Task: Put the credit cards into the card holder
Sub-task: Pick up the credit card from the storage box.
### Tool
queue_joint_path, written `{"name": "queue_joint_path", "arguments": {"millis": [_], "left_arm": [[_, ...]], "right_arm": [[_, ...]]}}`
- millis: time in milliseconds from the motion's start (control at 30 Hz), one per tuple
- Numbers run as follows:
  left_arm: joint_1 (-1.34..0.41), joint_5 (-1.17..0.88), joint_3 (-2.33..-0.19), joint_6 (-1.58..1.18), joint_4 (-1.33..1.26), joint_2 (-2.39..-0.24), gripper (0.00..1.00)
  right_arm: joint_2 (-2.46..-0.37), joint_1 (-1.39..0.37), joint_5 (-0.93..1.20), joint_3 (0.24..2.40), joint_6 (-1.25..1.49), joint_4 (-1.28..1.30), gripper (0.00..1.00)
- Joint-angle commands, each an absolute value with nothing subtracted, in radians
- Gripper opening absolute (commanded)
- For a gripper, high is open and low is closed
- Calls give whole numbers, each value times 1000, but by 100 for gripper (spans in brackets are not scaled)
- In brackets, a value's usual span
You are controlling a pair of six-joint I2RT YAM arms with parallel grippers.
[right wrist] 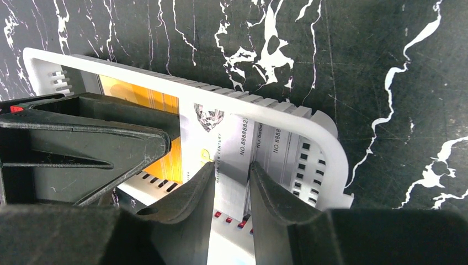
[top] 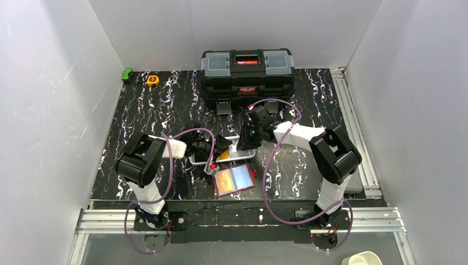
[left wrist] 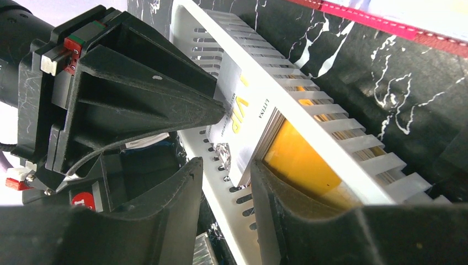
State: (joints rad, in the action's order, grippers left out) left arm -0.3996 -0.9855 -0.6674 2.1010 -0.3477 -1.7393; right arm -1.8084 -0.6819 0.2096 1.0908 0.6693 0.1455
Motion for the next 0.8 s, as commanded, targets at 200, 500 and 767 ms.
{"name": "queue_joint_path", "arguments": {"millis": [200,500,767], "left_arm": [[-407,-1019,-639,2708,-322,-1763,37],[-394,-1041,-628,2707,-330,-1750,39],[-384,-1094,-612,2706,-338,-1734,45]], "right_arm": [[-1851,-704,347,1146,695,-39,36],[-1888,-705,359,1167,703,-63,36],[-1890,-706,359,1150,706,-69,36]]}}
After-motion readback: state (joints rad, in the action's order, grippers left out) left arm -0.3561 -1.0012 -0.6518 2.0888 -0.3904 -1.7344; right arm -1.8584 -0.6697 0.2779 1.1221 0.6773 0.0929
